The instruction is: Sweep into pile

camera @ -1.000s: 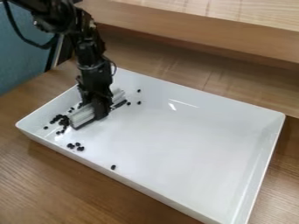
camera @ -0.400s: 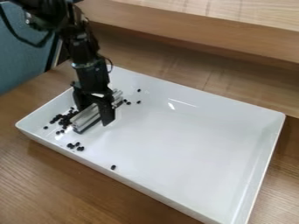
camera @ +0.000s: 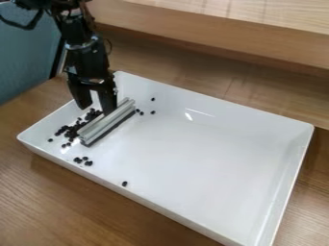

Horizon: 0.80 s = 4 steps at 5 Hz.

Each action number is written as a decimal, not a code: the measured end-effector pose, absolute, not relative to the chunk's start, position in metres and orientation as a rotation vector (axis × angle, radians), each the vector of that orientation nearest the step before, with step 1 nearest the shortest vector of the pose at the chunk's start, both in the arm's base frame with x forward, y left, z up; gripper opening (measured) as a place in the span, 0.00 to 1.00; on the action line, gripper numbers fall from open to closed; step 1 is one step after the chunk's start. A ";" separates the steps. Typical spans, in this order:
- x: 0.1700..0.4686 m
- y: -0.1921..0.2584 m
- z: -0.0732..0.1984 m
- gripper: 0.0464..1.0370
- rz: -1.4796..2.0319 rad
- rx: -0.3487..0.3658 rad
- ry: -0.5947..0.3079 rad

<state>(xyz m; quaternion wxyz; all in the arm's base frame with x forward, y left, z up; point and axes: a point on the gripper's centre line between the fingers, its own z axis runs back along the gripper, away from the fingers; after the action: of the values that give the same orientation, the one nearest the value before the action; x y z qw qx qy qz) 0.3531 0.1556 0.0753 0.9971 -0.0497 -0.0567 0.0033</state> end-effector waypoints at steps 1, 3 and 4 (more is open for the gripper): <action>0.352 0.149 0.103 0.96 0.003 -0.072 -0.142; 0.368 0.079 0.118 0.96 -0.128 -0.051 -0.124; 0.372 0.051 0.123 0.96 -0.187 -0.038 -0.128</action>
<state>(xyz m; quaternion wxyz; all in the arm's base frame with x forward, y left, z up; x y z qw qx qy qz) 0.3721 0.0511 0.1228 0.9934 -0.0188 -0.0640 -0.0933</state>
